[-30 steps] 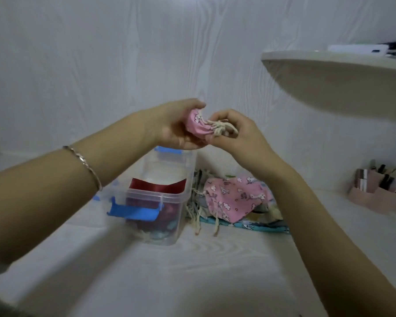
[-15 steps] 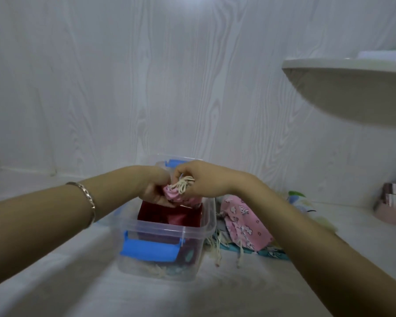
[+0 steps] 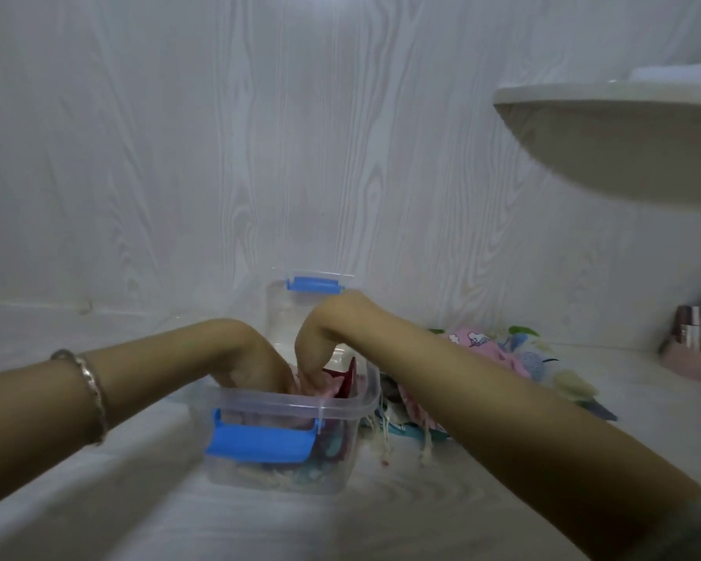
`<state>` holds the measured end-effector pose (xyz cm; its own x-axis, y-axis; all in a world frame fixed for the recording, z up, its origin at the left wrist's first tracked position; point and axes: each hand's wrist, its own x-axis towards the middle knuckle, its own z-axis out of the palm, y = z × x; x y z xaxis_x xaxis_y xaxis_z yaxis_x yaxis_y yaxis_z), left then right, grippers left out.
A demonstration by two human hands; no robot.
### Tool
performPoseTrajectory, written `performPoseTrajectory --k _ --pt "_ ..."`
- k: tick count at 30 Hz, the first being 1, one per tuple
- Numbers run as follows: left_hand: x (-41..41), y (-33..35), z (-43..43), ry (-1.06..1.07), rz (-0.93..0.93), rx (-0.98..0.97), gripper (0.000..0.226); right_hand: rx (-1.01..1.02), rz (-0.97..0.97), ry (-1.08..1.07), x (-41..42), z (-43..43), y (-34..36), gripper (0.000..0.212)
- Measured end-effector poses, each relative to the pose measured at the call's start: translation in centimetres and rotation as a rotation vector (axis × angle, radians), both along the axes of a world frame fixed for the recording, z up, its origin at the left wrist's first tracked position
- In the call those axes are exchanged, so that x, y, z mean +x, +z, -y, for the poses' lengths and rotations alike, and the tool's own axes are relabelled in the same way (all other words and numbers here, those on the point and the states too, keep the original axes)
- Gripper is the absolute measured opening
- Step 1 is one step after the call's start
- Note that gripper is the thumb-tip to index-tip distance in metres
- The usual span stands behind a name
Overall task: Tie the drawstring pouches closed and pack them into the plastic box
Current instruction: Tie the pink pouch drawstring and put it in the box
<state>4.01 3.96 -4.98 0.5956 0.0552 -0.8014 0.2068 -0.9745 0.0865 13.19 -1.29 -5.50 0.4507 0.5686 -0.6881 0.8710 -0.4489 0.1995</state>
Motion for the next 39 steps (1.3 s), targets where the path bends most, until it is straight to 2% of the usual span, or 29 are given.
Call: performPoseTrajectory --k 2,4,5,7,10,12,14,17,19,23,27,28,30,33,35,39 --pt "0.0 0.0 1.6 -0.03 0.061 0.114 0.051 -0.144 0.068 -0.009 0.5 -1.1 -1.3 0.021" --pt "0.0 0.4 2.1 -0.024 0.085 0.125 0.051 -0.138 0.081 0.016 0.4 -1.0 -1.3 0.025" --pt "0.2 0.7 1.9 -0.012 0.059 0.081 0.051 -0.054 0.054 0.024 0.2 -0.4 -0.6 0.033" --pt "0.3 1.6 1.7 0.071 0.168 0.047 0.046 0.325 -0.037 0.025 -0.2 2.0 2.3 0.038" --pt "1.3 3.6 3.3 0.095 0.736 0.094 0.038 0.924 -0.102 -0.103 0.2 8.0 7.6 0.037" --pt "1.9 4.6 5.9 0.072 0.977 0.074 0.03 1.069 -0.043 -0.173 1.1 11.7 8.8 0.037" --pt "2.4 4.9 9.2 0.036 1.062 0.034 0.027 1.063 -0.01 -0.237 1.9 14.9 7.8 0.037" --pt "3.3 3.9 13.5 -0.013 1.099 0.093 0.031 0.989 -0.014 -0.327 2.8 18.8 4.5 0.036" --pt "3.7 2.0 15.7 -0.071 1.045 0.206 0.033 0.919 -0.031 -0.394 2.8 21.2 1.8 0.035" --pt "5.0 -2.5 17.8 -0.104 0.875 0.464 0.033 0.934 -0.108 -0.431 1.0 22.9 -3.0 0.01" --pt "6.4 -5.7 17.9 -0.014 0.829 0.572 0.04 1.055 -0.082 -0.434 0.1 21.5 -7.7 0.059" --pt "6.6 -6.2 18.0 -0.027 0.833 0.597 0.039 1.079 -0.041 -0.478 -0.2 21.3 -8.5 0.062" --pt "6.5 -6.4 17.9 -0.064 0.87 0.614 0.036 1.18 0.051 -0.519 0.1 21.0 -9.9 0.051" --pt "5.7 -6.0 18.0 -0.058 1.025 0.539 0.041 1.39 0.166 -0.539 0.7 21.9 -9.7 0.025" --pt "5.2 -6.0 17.9 -0.024 1.174 0.434 0.043 1.536 0.175 -0.57 1.0 23.3 -8.1 0.015" --pt "5.4 -6.2 17.8 -0.013 1.377 -0.017 0.062 1.706 0.016 -0.545 0.7 26.3 -3.8 0.013"
